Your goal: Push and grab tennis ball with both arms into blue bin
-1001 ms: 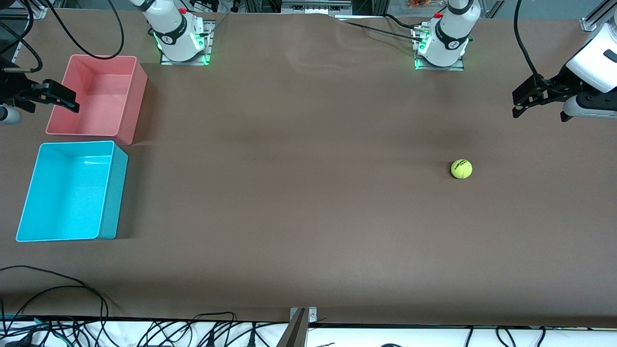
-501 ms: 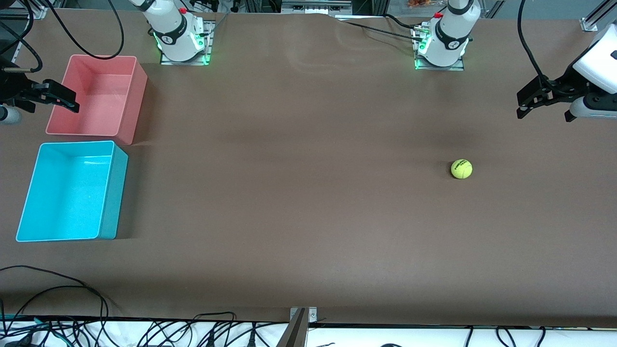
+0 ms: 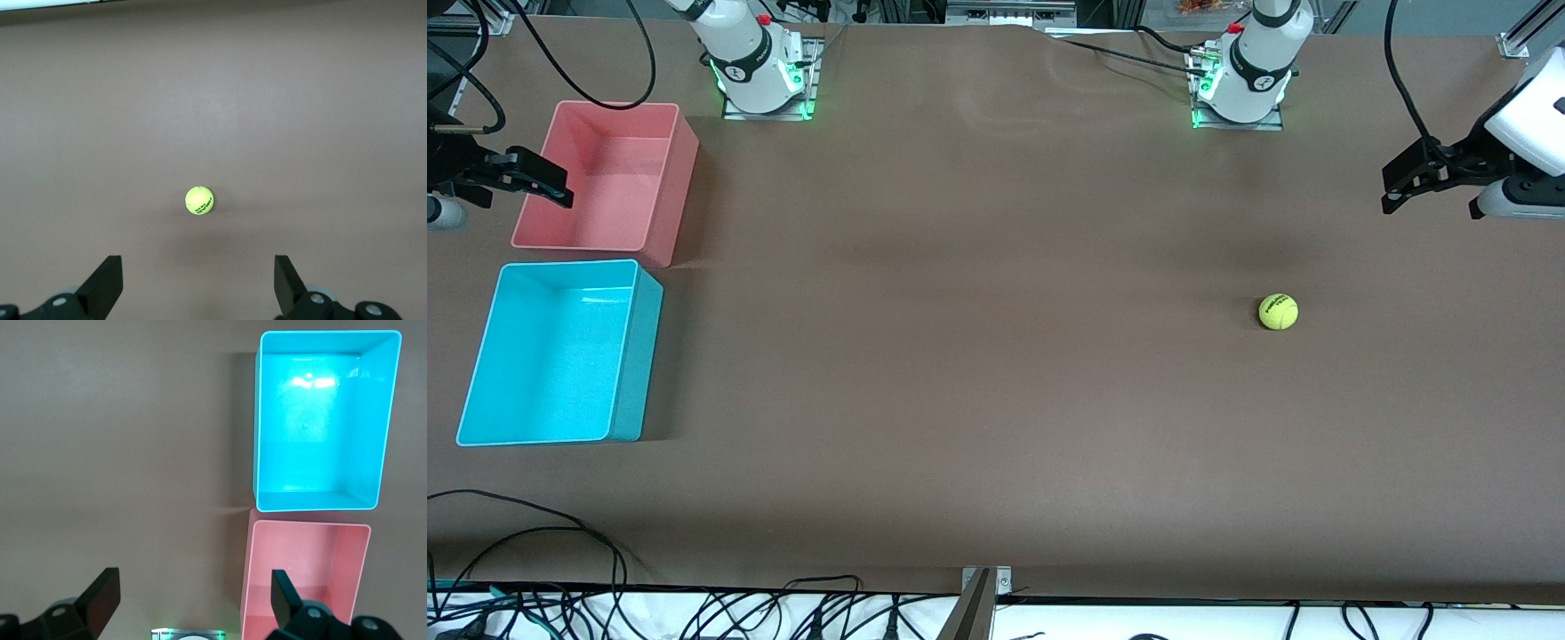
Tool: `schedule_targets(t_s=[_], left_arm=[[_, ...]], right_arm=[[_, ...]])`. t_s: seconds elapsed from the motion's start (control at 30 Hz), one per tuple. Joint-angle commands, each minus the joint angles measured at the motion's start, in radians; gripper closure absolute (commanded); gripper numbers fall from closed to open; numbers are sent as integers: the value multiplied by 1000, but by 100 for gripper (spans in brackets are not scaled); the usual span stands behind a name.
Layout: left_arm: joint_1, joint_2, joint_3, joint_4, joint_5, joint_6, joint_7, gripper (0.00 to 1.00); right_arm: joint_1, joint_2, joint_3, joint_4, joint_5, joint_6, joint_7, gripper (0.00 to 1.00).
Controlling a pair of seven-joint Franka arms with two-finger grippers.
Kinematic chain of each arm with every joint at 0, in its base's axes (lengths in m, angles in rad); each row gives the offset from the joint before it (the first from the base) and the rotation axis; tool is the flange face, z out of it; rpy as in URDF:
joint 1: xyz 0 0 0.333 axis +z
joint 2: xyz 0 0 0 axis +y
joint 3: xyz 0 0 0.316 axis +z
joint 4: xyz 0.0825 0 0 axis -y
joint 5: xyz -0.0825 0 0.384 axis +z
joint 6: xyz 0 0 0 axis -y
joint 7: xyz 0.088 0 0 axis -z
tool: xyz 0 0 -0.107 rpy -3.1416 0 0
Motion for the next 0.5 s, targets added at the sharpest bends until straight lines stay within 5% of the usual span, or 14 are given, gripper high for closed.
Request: schedule_targets(t_s=[0.0,0.47], left_arm=[[10,17,1,6,-8,-11,10,0],[197,12,-105,-146,-60,121,78,0]], right_arm=[[-8,1,11,22,-8,-14,5,0],[-8,1,11,22,-8,-16,5,0]])
